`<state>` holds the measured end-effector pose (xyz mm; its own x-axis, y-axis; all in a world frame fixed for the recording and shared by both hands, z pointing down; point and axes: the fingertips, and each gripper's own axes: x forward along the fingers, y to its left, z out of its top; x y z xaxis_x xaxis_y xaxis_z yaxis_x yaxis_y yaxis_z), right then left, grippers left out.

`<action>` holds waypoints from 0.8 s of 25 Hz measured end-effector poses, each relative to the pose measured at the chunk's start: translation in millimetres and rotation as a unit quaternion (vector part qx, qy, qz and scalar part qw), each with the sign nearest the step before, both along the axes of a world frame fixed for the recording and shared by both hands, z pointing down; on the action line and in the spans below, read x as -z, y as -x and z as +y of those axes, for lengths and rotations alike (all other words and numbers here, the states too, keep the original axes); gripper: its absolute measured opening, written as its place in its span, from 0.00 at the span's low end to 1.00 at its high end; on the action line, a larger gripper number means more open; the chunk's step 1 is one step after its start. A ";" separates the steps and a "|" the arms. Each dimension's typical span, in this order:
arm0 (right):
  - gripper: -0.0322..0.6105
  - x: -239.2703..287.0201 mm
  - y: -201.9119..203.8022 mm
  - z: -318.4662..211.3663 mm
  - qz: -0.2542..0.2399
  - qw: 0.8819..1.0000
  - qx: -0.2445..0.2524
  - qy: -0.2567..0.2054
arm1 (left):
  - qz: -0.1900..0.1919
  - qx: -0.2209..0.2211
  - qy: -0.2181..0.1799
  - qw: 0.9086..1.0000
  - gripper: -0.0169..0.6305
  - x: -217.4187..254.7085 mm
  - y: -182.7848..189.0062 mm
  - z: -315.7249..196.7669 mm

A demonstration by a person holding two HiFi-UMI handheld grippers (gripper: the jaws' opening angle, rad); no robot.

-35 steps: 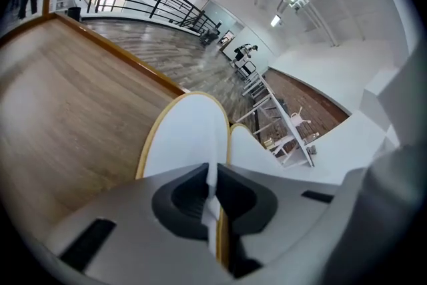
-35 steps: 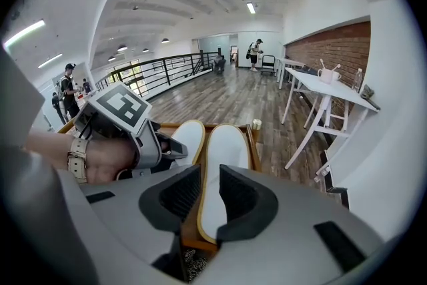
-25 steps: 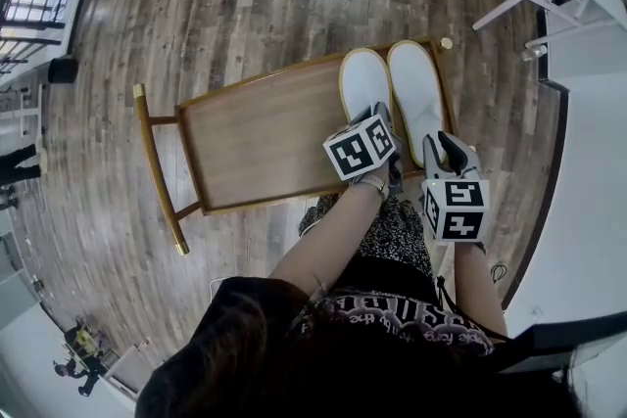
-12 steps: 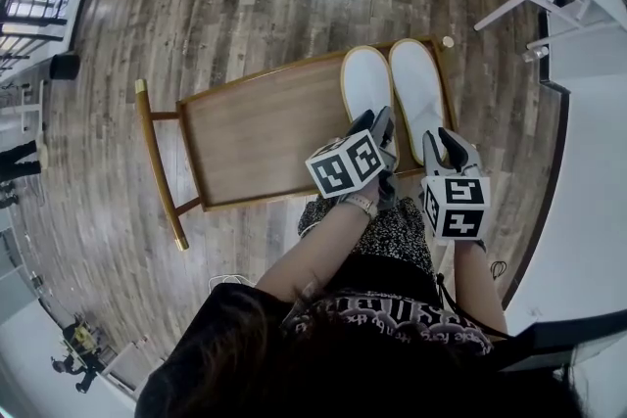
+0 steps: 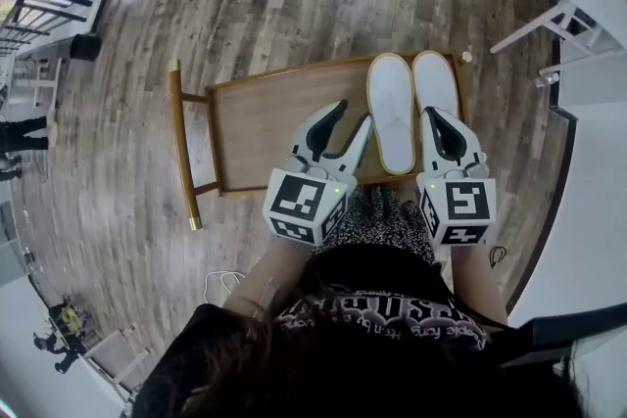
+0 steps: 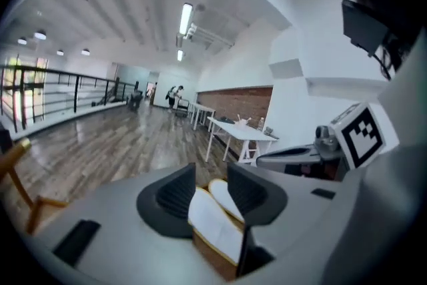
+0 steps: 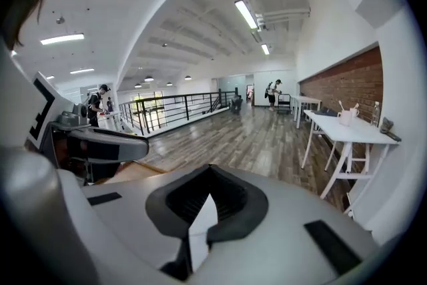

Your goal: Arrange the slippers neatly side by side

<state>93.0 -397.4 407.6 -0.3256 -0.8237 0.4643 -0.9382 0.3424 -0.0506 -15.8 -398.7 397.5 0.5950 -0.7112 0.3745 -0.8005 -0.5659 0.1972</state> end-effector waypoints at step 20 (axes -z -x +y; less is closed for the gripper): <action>0.05 86.2 17.8 -11.8 -0.002 0.991 0.000 -0.133 | -0.096 0.134 -0.157 0.974 0.03 81.3 140.8 -0.3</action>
